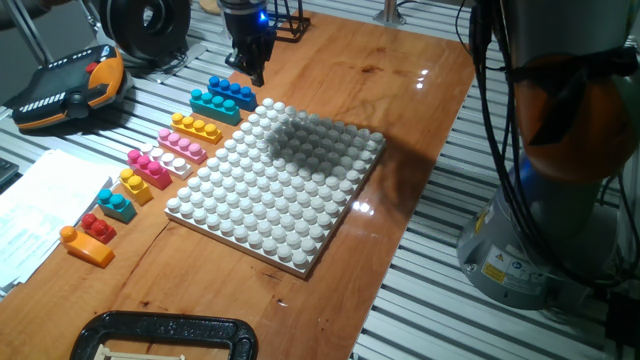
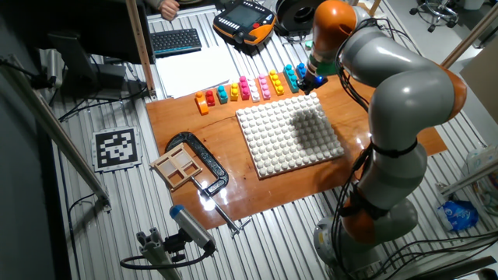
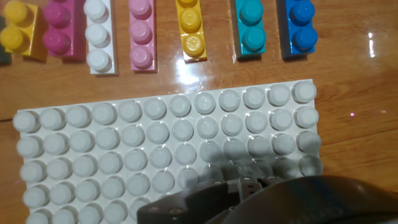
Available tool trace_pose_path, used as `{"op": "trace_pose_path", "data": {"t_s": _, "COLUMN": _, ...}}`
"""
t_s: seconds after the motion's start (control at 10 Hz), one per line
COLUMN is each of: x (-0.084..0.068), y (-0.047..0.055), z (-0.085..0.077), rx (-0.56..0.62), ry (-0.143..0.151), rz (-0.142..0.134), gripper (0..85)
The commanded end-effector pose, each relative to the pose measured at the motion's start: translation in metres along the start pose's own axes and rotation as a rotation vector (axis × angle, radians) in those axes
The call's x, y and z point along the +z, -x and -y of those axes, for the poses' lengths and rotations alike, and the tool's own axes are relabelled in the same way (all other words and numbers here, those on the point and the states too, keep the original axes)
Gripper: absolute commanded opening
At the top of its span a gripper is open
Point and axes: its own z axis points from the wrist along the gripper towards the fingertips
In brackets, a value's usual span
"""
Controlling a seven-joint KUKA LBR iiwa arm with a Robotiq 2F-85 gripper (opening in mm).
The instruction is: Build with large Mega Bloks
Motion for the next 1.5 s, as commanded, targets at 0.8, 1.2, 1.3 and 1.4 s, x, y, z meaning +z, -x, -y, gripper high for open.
{"op": "trace_pose_path", "data": {"t_s": 0.8, "x": 0.0, "y": 0.0, "z": 0.0, "rx": 0.134, "ry": 0.046, "rz": 0.096, "gripper": 0.0}}
{"op": "trace_pose_path", "data": {"t_s": 1.2, "x": 0.002, "y": 0.007, "z": 0.007, "rx": 0.112, "ry": 0.024, "rz": 0.109, "gripper": 0.0}}
{"op": "trace_pose_path", "data": {"t_s": 1.3, "x": 0.002, "y": 0.016, "z": 0.013, "rx": 0.101, "ry": 0.022, "rz": 0.097, "gripper": 0.0}}
{"op": "trace_pose_path", "data": {"t_s": 1.4, "x": 0.002, "y": 0.03, "z": 0.02, "rx": 0.085, "ry": 0.019, "rz": 0.093, "gripper": 0.0}}
